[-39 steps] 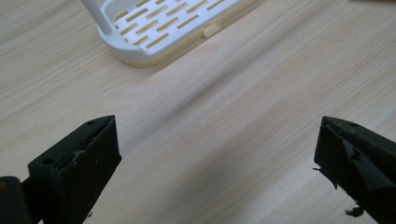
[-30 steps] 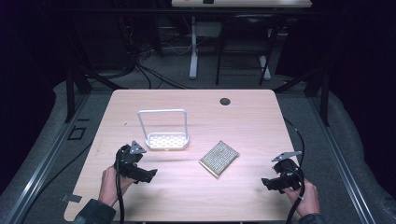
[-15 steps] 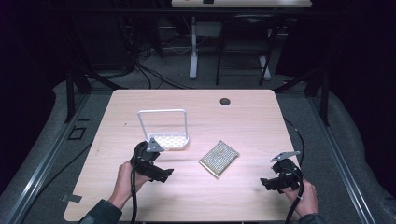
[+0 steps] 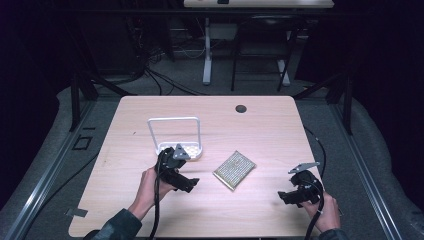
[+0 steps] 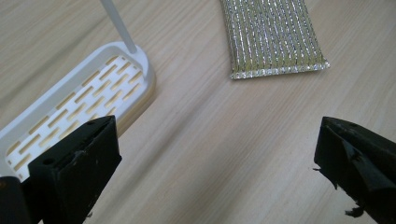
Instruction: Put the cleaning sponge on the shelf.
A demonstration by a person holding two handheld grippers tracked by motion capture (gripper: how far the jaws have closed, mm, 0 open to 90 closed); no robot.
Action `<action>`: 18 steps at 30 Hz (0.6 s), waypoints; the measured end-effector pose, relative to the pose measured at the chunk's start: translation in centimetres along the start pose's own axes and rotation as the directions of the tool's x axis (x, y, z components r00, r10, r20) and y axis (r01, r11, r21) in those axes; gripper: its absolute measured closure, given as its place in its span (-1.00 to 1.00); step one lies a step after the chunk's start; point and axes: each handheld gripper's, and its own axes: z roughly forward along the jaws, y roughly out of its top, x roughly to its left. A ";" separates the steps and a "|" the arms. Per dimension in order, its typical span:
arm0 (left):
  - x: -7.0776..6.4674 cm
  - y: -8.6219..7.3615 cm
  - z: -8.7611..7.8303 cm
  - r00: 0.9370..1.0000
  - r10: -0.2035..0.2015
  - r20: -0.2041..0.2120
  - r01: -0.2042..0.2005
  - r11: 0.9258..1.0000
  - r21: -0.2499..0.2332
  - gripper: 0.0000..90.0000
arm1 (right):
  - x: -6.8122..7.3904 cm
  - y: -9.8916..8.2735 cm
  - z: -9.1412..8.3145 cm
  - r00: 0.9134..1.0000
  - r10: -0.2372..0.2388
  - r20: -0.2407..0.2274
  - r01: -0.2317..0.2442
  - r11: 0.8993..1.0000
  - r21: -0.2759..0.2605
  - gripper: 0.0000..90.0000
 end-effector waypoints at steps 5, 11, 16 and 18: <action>-0.5 0.8 0.6 1.000 0.010 0.006 -0.010 1.000 0.005 -1.00 | 0.0 0.0 0.0 1.000 -0.002 0.000 0.002 1.000 0.006 -0.58; -0.9 1.5 1.6 0.999 0.029 0.030 -0.029 0.999 0.018 -1.00 | 0.2 0.0 0.1 1.000 -0.021 -0.006 0.021 1.000 0.005 -0.58; -1.4 2.4 2.4 0.999 0.039 0.027 -0.039 0.999 0.020 -1.00 | 0.1 0.0 0.0 1.000 -0.013 -0.006 0.013 1.000 0.006 -0.58; -1.7 2.7 2.8 0.999 0.040 0.029 -0.040 0.999 0.022 -1.00 | 0.1 0.0 0.0 1.000 -0.013 -0.009 0.013 1.000 0.007 -0.58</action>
